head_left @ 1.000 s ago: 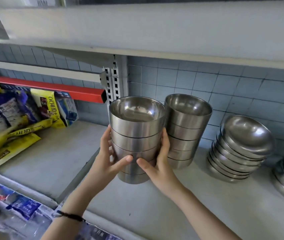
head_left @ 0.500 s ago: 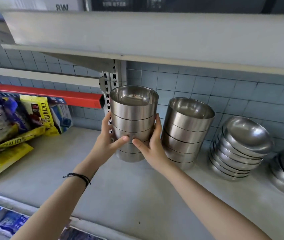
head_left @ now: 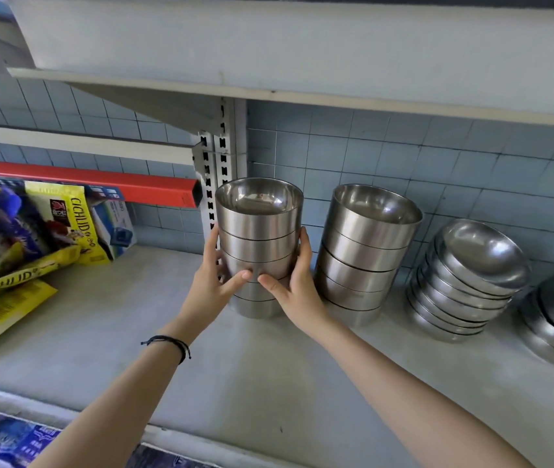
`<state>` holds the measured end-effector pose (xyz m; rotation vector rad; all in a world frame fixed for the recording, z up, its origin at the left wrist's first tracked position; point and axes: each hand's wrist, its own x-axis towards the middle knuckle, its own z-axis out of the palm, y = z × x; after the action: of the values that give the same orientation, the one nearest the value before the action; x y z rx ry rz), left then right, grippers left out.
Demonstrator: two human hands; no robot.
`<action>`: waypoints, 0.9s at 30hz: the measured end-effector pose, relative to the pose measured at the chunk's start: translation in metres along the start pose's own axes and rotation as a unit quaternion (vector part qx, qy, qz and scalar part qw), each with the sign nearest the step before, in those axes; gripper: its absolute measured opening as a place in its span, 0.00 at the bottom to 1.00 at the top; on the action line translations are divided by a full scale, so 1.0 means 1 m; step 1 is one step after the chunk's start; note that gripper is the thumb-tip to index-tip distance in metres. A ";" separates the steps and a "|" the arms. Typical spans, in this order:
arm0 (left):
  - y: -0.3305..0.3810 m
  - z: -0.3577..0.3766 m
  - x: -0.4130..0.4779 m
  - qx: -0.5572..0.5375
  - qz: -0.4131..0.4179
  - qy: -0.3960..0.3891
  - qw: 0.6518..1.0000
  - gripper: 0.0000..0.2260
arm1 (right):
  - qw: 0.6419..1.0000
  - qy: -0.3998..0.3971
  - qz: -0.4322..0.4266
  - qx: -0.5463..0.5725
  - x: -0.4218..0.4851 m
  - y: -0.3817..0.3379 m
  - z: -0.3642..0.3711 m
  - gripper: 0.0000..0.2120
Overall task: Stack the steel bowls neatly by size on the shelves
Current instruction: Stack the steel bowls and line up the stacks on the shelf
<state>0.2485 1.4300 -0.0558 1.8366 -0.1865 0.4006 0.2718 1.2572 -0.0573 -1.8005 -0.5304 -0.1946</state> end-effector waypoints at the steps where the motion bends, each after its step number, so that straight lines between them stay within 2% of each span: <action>1: -0.001 -0.001 0.001 0.001 -0.002 -0.001 1.000 0.44 | 1.000 0.000 0.001 -0.001 0.000 0.001 0.001 0.50; 9: -0.006 -0.006 0.004 0.004 -0.016 -0.040 0.999 0.45 | 1.000 -0.009 0.019 0.006 -0.001 0.000 0.001 0.52; 14: 0.000 -0.015 0.004 0.012 0.013 -0.083 0.996 0.42 | 1.000 0.001 0.011 -0.003 -0.003 -0.002 -0.004 0.49; 18: 0.014 -0.024 0.001 0.040 0.026 -0.045 0.998 0.44 | 1.000 0.009 0.000 -0.007 0.000 -0.010 -0.007 0.51; 21: 0.027 -0.024 0.007 0.008 0.039 -0.021 0.999 0.42 | 1.000 0.018 -0.008 0.015 0.010 -0.028 -0.008 0.54; 25: 0.037 -0.018 0.022 -0.061 0.032 -0.030 0.997 0.39 | 0.998 0.041 -0.013 0.041 0.023 -0.038 -0.004 0.50; 27: 0.039 -0.011 0.025 -0.066 0.049 -0.032 0.996 0.39 | 0.998 0.052 -0.017 0.040 0.027 -0.037 -0.003 0.43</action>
<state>0.2570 1.4311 -0.0087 1.7152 -0.3405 0.3890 0.2789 1.2691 -0.0134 -1.6952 -0.4895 -0.2848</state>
